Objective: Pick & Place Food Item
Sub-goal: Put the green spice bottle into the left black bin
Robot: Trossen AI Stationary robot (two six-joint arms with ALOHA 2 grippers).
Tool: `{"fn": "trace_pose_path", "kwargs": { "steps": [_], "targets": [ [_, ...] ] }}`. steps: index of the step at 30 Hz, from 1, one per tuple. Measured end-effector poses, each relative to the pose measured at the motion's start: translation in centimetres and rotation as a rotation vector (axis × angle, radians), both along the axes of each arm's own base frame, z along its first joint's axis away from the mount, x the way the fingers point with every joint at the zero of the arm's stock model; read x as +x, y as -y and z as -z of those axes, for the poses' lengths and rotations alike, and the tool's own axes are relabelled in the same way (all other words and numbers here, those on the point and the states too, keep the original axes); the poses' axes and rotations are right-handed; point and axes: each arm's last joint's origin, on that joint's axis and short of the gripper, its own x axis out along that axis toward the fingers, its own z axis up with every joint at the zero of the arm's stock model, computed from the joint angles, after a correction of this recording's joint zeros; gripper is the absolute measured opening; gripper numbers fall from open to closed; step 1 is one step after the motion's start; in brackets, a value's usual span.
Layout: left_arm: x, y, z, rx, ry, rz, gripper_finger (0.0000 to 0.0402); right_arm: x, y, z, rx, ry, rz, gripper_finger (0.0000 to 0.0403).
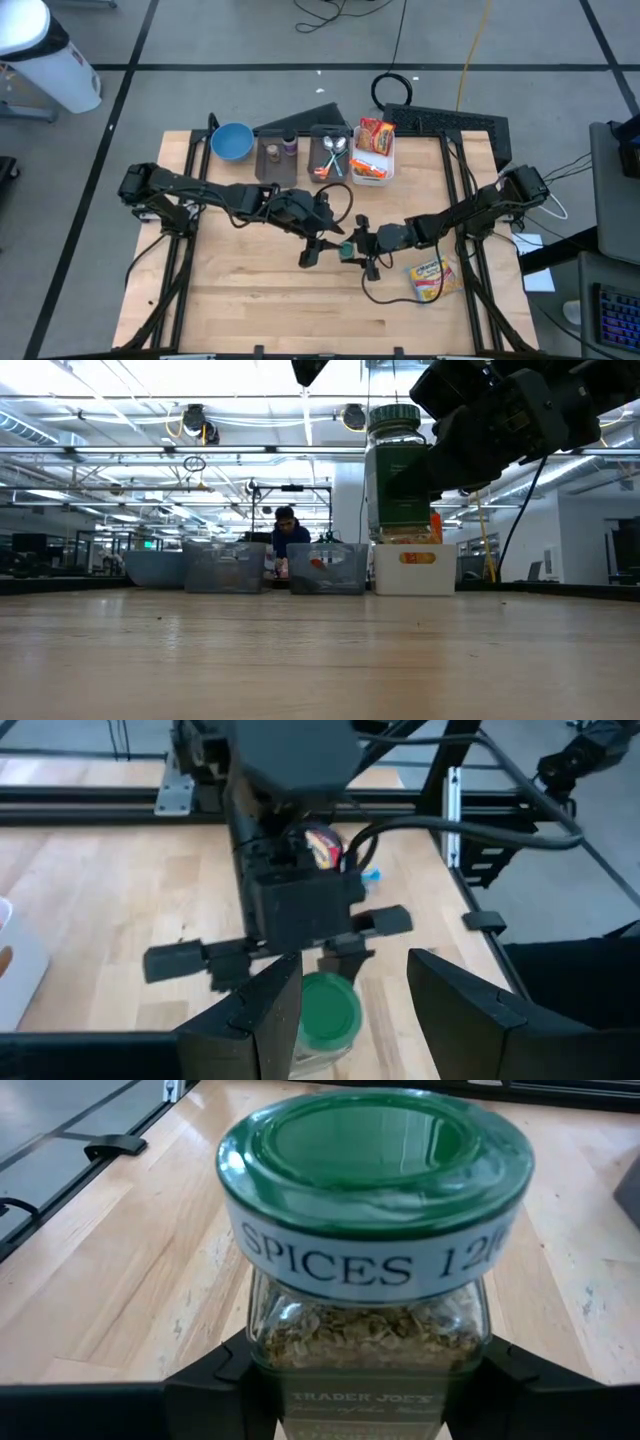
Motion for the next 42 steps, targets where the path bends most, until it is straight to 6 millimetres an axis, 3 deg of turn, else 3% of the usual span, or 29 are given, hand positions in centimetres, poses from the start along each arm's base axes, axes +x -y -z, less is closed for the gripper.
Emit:
{"fn": "trace_pose_path", "kwargs": {
  "steps": [4, 13, 20, 30, 38, 42],
  "targets": [
    [0.0, -0.2, 0.1, -0.006, -0.017, 0.006, 0.0205, 0.0, 0.0, 0.0, -0.003, 0.001, -0.001, 0.0193],
    [0.0, -0.5, 0.1, -0.006, -0.015, 0.010, 0.0327, 0.1, 0.0, -0.2, -0.013, 0.020, -0.008, 0.0193],
    [0.0, -0.4, 0.1, -0.022, -0.018, -0.007, 0.0375, 0.7, -0.1, -0.9, -0.015, 0.003, -0.031, 0.0193],
    [-0.6, 0.0, 1.0, -0.038, -0.136, -0.066, 0.0360, 1.7, 0.4, -2.0, -0.069, -0.004, -0.056, 0.0193],
    [0.6, 1.0, 3.5, 0.029, -0.188, -0.050, 0.0333, 2.1, 1.7, -2.2, -0.005, 0.009, -0.092, 0.0193],
    [0.8, 0.8, 3.8, 0.081, -0.183, -0.109, 0.0323, 2.1, 1.7, -2.3, -0.002, 0.023, -0.088, 0.0193]
  ]
}}
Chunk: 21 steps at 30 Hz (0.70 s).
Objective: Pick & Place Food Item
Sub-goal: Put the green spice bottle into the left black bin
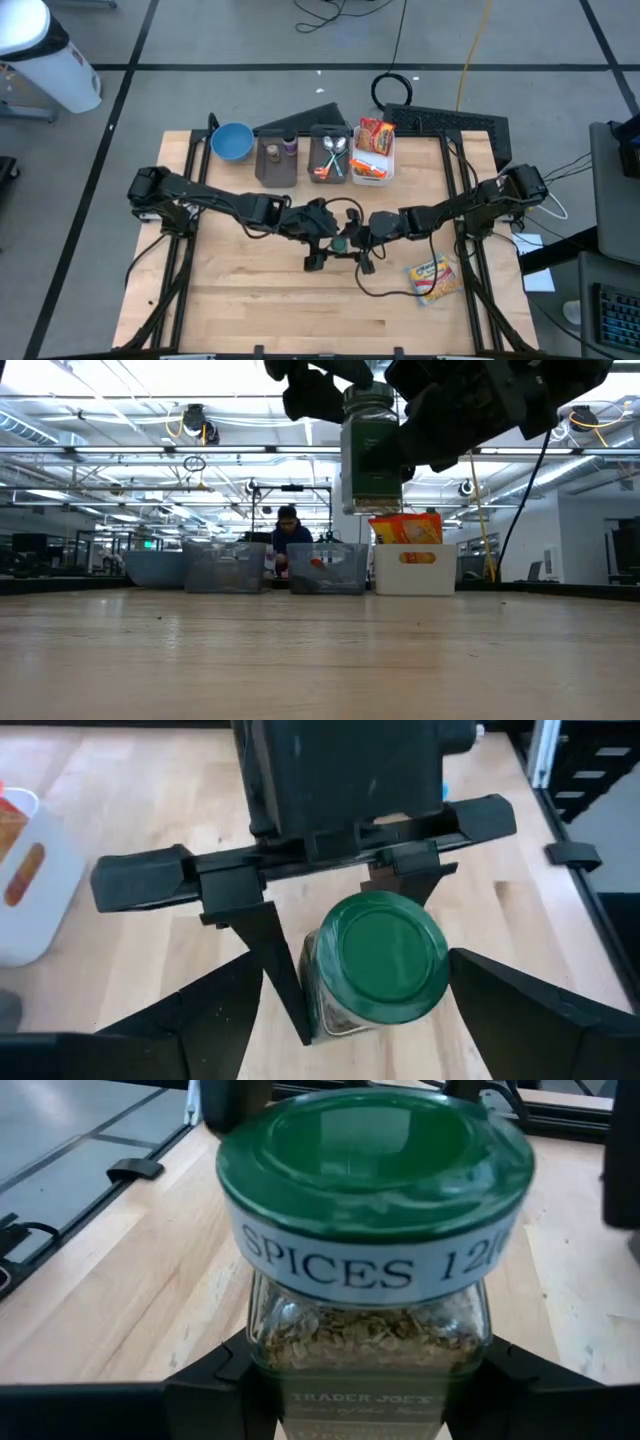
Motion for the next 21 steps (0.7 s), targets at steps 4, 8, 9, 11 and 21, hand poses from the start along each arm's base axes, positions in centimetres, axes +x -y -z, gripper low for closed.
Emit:
{"fn": "trace_pose_path", "kwargs": {
  "steps": [4, 8, 9, 11, 21],
  "targets": [
    [0.30, -0.01, 0.14, 0.027, 0.019, -0.011, 0.0316, 0.02, 0.06, -0.02, -0.001, 0.002, 0.005, 0.0193],
    [0.49, -0.07, 0.34, 0.048, 0.023, -0.033, 0.0316, 0.12, 0.44, -0.07, 0.006, 0.007, 0.020, 0.0193],
    [0.52, -0.08, 0.42, 0.052, 0.021, -0.038, 0.0318, 0.12, 0.50, -0.07, 0.008, 0.006, 0.023, 0.0193],
    [0.54, -0.09, 0.46, 0.055, 0.020, -0.041, 0.0320, 0.15, 0.64, -0.04, 0.009, 0.004, 0.026, 0.0193],
    [0.40, 0.45, 0.40, 0.150, 0.032, -0.054, 0.0302, 0.31, 0.63, -0.46, 0.026, 0.047, 0.032, 0.0193]
  ]
}}
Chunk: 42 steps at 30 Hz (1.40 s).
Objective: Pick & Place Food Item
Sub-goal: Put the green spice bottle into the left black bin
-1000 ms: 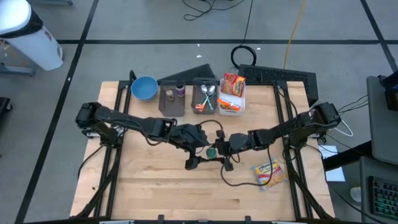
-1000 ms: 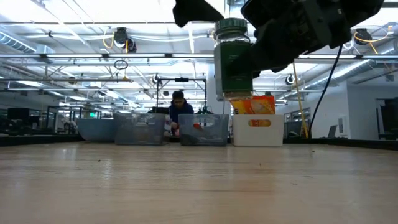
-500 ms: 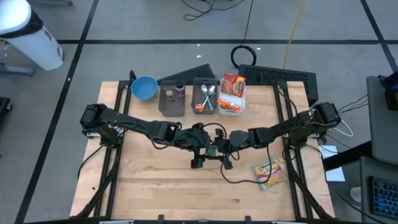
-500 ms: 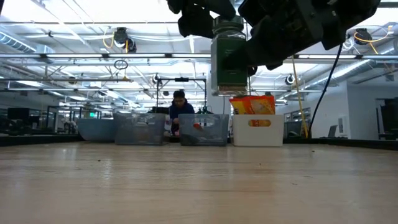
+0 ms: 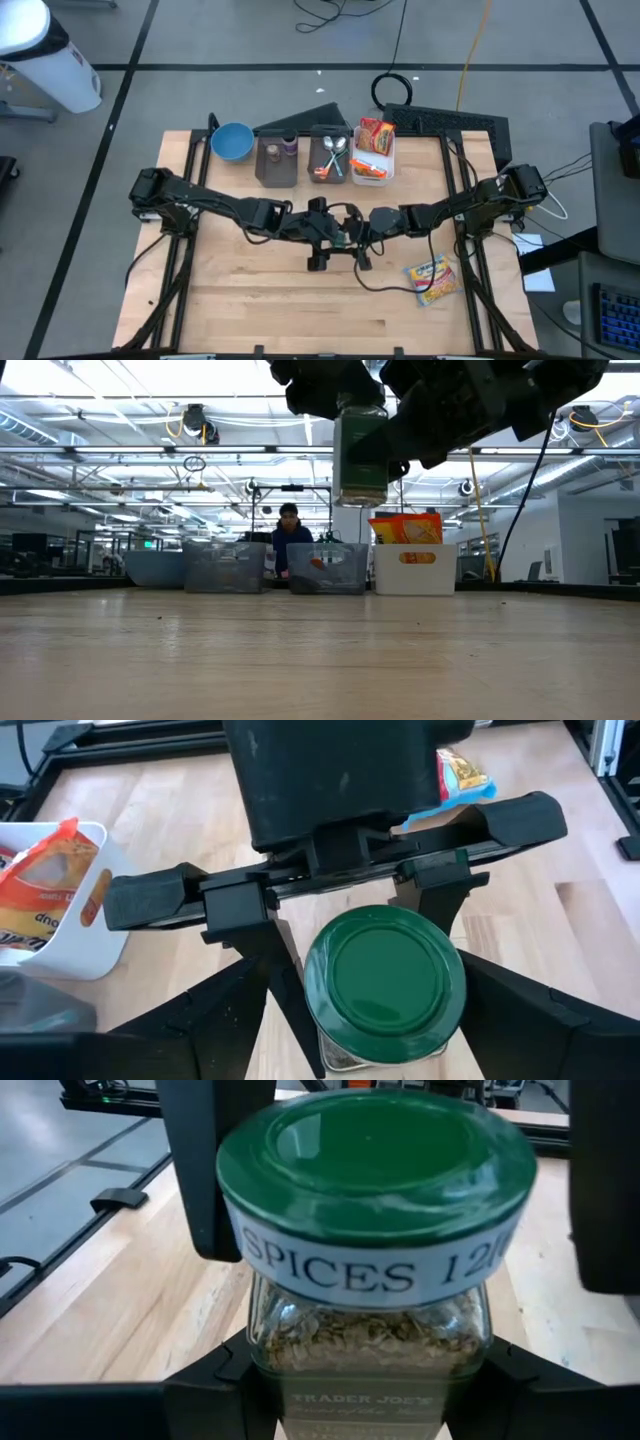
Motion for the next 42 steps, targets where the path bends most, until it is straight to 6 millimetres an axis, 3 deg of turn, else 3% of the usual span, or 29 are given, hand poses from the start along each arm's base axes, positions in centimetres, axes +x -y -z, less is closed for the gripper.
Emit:
{"fn": "trace_pose_path", "kwargs": {
  "steps": [15, 31, 38, 42],
  "targets": [
    [0.06, 0.00, -0.07, 0.014, 0.008, 0.016, 0.0215, 0.02, 0.03, -0.03, 0.004, 0.002, 0.005, 0.0193],
    [0.16, 0.02, -0.18, 0.018, 0.021, 0.044, 0.0214, 0.00, -0.01, -0.04, 0.004, 0.001, 0.003, 0.0194],
    [0.21, 0.06, -0.25, 0.012, 0.027, 0.070, 0.0214, -0.02, -0.10, -0.03, 0.033, -0.006, -0.006, 0.0275],
    [0.22, 0.02, -0.25, 0.015, 0.027, 0.068, 0.0214, -0.05, -0.13, 0.01, 0.058, -0.017, -0.009, 0.0302]
  ]
}}
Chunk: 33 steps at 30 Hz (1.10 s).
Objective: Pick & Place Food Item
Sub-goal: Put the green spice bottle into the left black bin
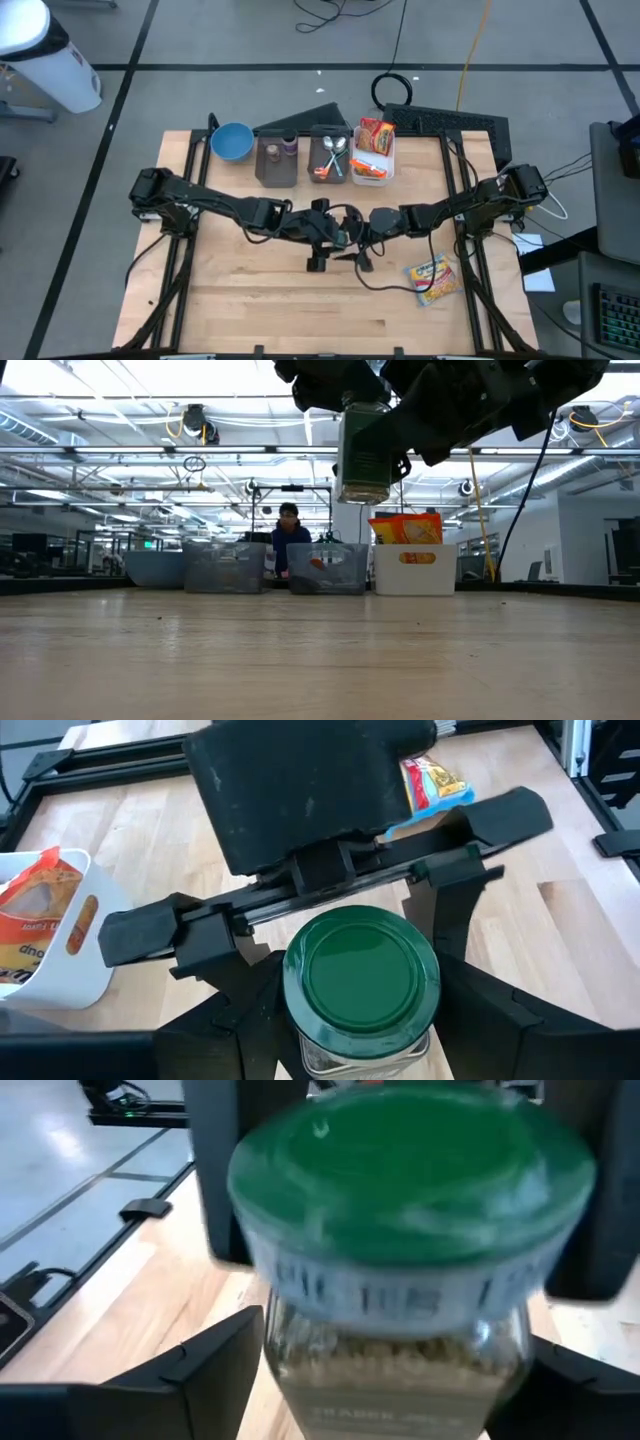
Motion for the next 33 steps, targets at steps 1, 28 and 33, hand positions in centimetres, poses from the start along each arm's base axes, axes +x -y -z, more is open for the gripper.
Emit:
{"fn": "trace_pose_path", "kwargs": {
  "steps": [1, 28, 33],
  "targets": [
    [-0.1, 0.0, -0.1, -0.001, 0.002, 0.001, 0.0214, 0.0, 0.0, 0.0, 0.004, -0.006, -0.011, 0.0306],
    [-2.6, -3.0, -2.9, 0.003, -0.035, -0.052, 0.0214, -3.2, 1.3, -2.8, -0.104, 0.000, 0.112, 0.0320],
    [-3.2, -4.0, -3.2, 0.010, -0.063, -0.076, 0.0214, -5.6, 1.9, -2.9, -0.102, 0.041, 0.198, 0.0320]
  ]
}}
